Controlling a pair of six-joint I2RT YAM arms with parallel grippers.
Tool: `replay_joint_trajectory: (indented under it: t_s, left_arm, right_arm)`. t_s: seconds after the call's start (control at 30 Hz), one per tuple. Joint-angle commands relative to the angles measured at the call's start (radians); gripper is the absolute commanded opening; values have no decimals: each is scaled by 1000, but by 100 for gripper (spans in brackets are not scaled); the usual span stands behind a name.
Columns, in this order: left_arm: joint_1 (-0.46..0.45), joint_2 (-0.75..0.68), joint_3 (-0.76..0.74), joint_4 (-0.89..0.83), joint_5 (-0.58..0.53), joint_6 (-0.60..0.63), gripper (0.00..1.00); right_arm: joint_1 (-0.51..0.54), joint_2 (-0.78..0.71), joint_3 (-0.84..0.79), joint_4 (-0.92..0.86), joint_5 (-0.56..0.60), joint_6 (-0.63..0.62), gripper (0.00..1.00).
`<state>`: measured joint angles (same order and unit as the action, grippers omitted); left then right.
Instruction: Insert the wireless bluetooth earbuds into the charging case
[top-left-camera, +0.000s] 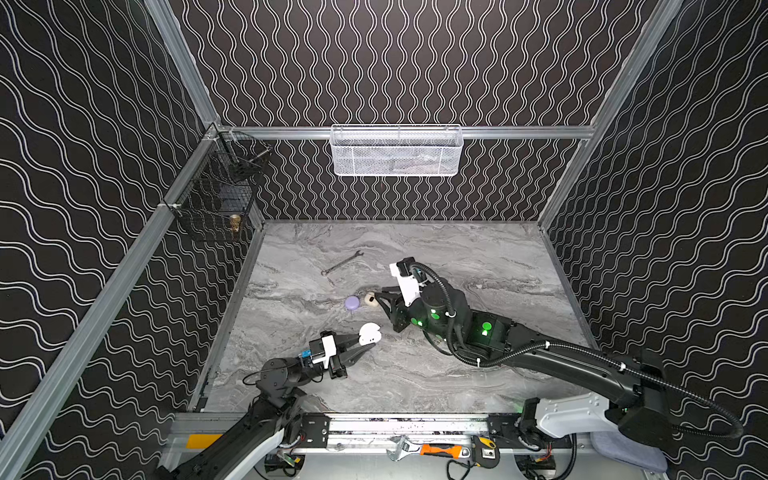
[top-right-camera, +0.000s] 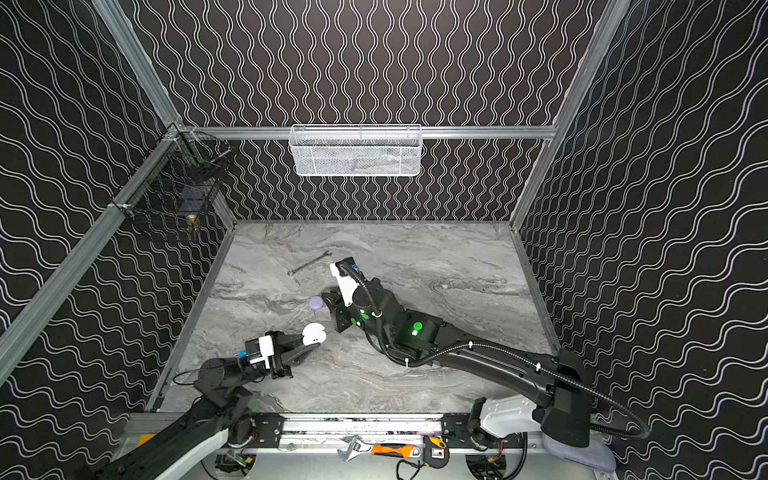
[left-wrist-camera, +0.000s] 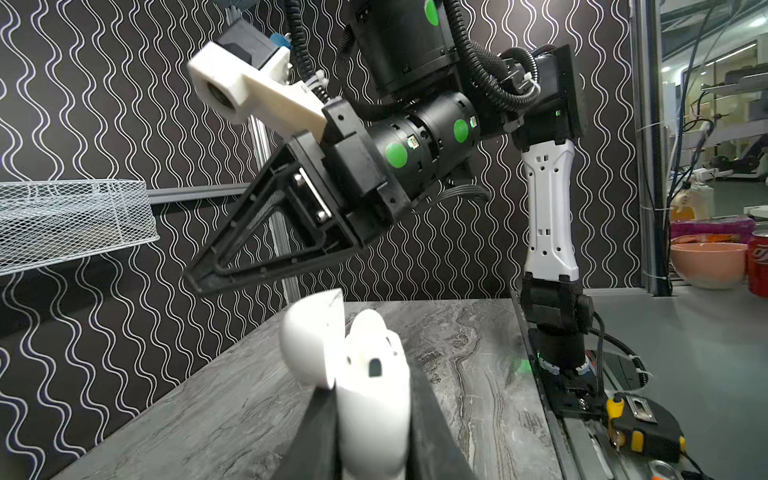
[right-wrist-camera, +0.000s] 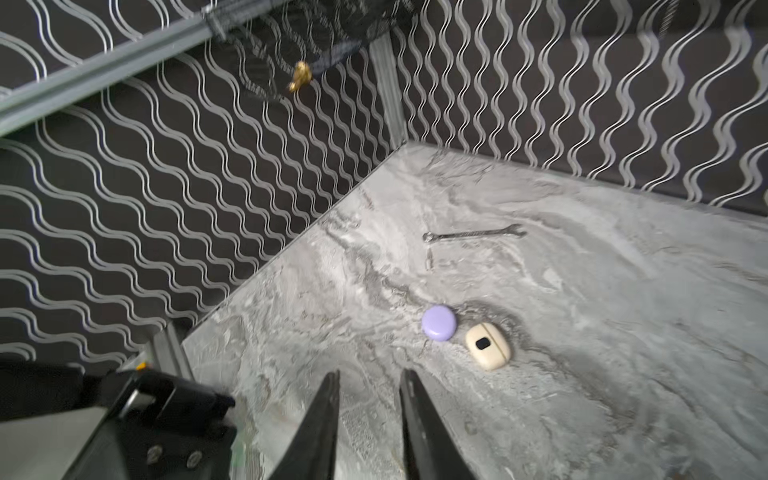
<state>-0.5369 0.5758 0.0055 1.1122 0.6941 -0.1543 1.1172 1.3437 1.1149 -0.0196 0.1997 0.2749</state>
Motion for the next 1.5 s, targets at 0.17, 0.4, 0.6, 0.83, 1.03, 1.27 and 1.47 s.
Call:
replay_joint_trajectory:
  t_s: [0.17,0.4,0.6,0.83,1.03,1.27,1.47]
  left_arm:
    - [1,-32,4,9,9,6,0]
    - [0,-26,2,22,11,1,0]
    - [0,7,-4,53,8,1,0]
    - [0,27,-2,62,12,2,0]
    - [0,38,-2,66,9,4,0]
    - [1,39,-3,65,-1,2,0]
    - [1,107,27,-21,-128,-12,0]
  right_arm:
    - [13,45,24,-30,-166,-50,27]
    - [70,-18,-29,52,-161,-99,24]
    - [89,-99,-107,154,-182,-126,22]
    - [92,-166,-206,246,-247,-148,21]
    - [92,-173,-230,288,-251,-155,19]
    - [92,-249,-297,339,-119,-145,19]
    - [79,-302,-299,219,302,-1,36]
